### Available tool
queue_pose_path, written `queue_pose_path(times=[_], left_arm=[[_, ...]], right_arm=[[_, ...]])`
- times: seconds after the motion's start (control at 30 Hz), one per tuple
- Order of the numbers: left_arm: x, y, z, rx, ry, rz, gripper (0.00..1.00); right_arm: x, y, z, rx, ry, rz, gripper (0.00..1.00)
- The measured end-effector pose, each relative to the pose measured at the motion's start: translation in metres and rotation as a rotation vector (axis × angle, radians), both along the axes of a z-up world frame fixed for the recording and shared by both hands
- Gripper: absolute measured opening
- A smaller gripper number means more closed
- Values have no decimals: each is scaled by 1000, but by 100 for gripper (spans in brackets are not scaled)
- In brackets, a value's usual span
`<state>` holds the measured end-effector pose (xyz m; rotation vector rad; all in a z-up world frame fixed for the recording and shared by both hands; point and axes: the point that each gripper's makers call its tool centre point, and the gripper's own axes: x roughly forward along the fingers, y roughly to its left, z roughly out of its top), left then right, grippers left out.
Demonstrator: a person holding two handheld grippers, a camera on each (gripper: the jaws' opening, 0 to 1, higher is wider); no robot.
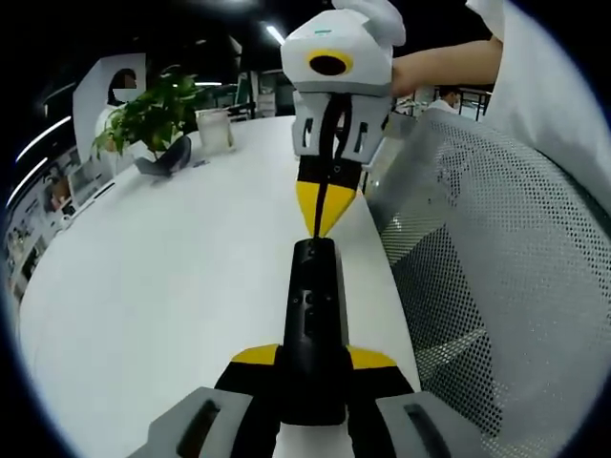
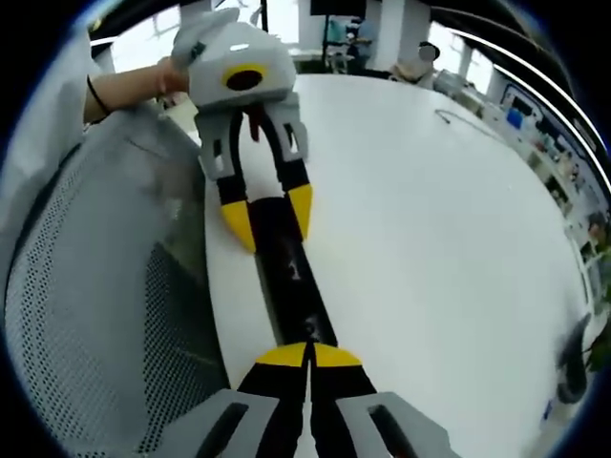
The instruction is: Press the specified remote control buttons in sequence, fully releasing each button before pressing the next.
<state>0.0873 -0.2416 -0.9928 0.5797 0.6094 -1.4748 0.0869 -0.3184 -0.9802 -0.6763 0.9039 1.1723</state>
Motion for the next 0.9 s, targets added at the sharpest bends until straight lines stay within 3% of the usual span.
queue_pose_path(times=[0.13, 0.27, 0.4, 0.5, 0.6, 0.8, 0.9], left_arm=[[0, 0, 0, 1, 0, 0, 24], [0, 0, 0, -1, 1, 2, 24], [0, 0, 0, -1, 1, 2, 24], [0, 0, 0, -1, 1, 3, 24], [0, 0, 0, -2, 2, 3, 24], [0, -1, 0, 3, 6, 8, 24], [0, -1, 0, 3, 7, 10, 24]], right_arm=[[2, 4, 1, 4, -1, 9, 0], [-1, 2, -6, -52, -3, 61, 0], [0, 2, -5, -60, -9, 81, 0], [2, 2, -6, -68, 29, 49, 0], [2, 3, -8, -128, 37, 71, 0], [2, 4, -10, -250, 167, 60, 0], [1, 4, -10, -267, 164, 94, 0]])
